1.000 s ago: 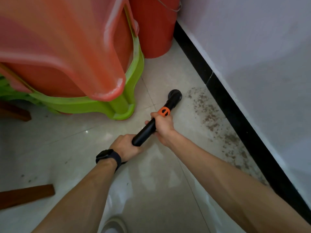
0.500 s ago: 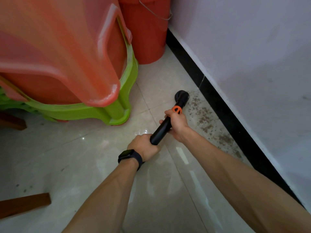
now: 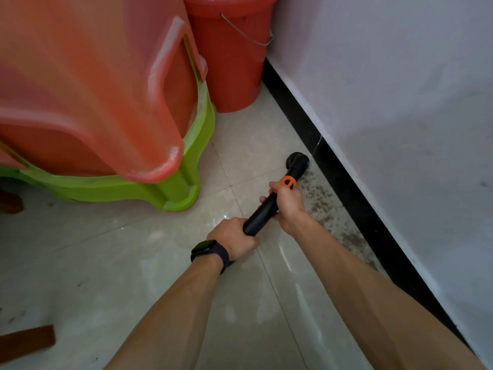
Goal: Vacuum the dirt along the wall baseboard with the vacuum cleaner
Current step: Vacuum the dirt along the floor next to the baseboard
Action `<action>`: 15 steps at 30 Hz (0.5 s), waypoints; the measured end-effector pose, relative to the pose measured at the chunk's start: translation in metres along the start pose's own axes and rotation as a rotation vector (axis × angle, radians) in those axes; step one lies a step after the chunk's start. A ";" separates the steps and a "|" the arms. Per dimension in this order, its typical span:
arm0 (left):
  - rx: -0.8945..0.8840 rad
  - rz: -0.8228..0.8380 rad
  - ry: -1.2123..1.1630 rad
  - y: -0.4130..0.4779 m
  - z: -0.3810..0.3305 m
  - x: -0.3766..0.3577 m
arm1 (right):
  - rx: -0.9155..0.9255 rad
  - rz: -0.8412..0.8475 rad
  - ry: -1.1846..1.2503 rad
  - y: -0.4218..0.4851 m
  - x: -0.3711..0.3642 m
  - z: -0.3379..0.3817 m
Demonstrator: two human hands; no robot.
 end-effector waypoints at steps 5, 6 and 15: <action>-0.018 0.007 -0.006 0.010 -0.004 -0.007 | 0.008 -0.036 0.002 0.008 0.008 0.003; -0.024 0.008 -0.009 0.013 -0.007 -0.008 | 0.010 -0.040 0.003 0.009 0.010 0.005; -0.012 0.089 -0.087 0.027 -0.007 -0.025 | 0.022 -0.073 -0.029 0.014 0.022 0.004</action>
Point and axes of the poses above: each hand's wrist, its own y-axis towards the middle knuckle, its own x-axis out of the back of the hand, z = x × y, the point moved 7 cm from there along y, towards the middle knuckle, and after that the axes turned 4 degrees about y, right-handed, at the moved point
